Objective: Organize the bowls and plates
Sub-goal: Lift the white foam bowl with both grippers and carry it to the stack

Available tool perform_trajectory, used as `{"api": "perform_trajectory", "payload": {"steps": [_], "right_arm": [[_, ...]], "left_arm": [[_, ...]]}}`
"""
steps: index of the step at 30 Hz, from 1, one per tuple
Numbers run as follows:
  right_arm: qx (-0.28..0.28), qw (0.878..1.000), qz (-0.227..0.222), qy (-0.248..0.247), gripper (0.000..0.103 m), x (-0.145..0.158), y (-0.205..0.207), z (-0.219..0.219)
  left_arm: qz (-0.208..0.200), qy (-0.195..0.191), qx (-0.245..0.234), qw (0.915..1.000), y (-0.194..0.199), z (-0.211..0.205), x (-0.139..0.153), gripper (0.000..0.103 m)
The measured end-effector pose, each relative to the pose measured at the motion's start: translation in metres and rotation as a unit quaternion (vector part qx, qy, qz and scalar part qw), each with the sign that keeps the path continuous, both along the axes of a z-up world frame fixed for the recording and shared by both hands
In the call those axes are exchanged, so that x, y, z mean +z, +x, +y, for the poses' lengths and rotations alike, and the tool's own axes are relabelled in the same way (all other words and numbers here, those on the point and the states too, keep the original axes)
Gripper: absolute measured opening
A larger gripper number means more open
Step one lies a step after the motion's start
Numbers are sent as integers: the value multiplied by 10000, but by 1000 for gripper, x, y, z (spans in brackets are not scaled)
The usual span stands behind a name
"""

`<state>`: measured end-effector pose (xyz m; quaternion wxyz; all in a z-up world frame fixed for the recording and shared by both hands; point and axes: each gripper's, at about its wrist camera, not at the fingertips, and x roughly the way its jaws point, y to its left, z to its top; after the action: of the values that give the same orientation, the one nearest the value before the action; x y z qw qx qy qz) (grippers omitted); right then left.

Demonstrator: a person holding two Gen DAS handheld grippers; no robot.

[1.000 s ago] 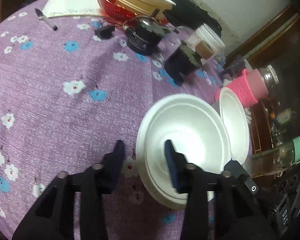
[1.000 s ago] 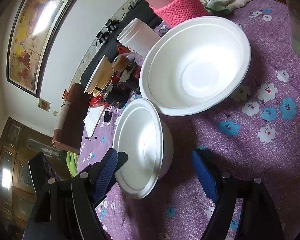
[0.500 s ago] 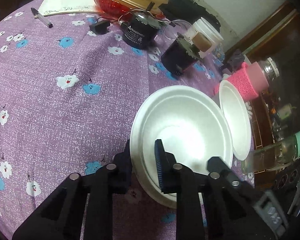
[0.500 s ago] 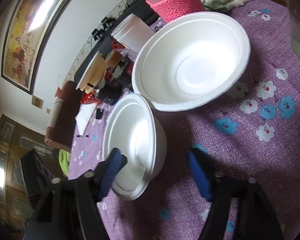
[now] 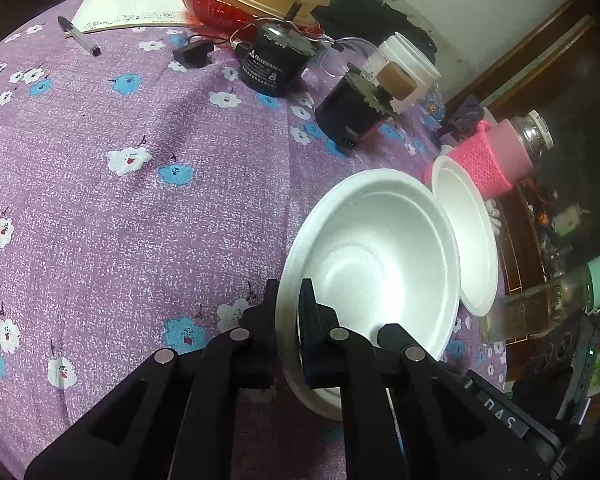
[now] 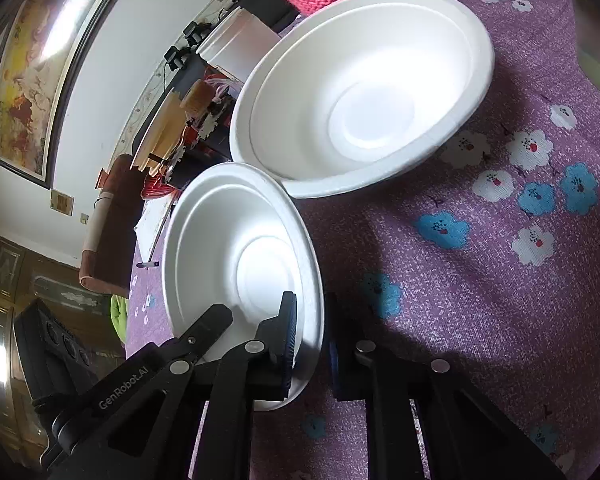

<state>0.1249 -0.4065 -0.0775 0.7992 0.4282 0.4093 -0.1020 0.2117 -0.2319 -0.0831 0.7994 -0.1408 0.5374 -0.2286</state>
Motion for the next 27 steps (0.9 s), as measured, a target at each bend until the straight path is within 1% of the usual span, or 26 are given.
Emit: {"api": "perform_trajectory", "payload": {"steps": [4,11,16,19,23,27], "right_arm": [[-39,9999,-39,122,9,0,-3,-4],[4,9998,-177,74,9,10,-10,0],[14,9999,-117,87,9,6,-8,-1],[2,9999,-86,139,9,3,-7,-1],[-17,9998,-167,113,9,12,-8,-1],[-2,9996,-264,52,9,19,-14,2]], "left_arm": [[-65,-48,-29,10000,-4,0,6,6],[-147,-65,40,9999,-5,5,11,6],[-173,82,27,9998,-8,2,9,6],[-163,37,36,9999,-9,3,9,6],[-243,-34,35,9997,-14,4,17,6],[-384,-26,67,9992,-21,5,26,6]]}}
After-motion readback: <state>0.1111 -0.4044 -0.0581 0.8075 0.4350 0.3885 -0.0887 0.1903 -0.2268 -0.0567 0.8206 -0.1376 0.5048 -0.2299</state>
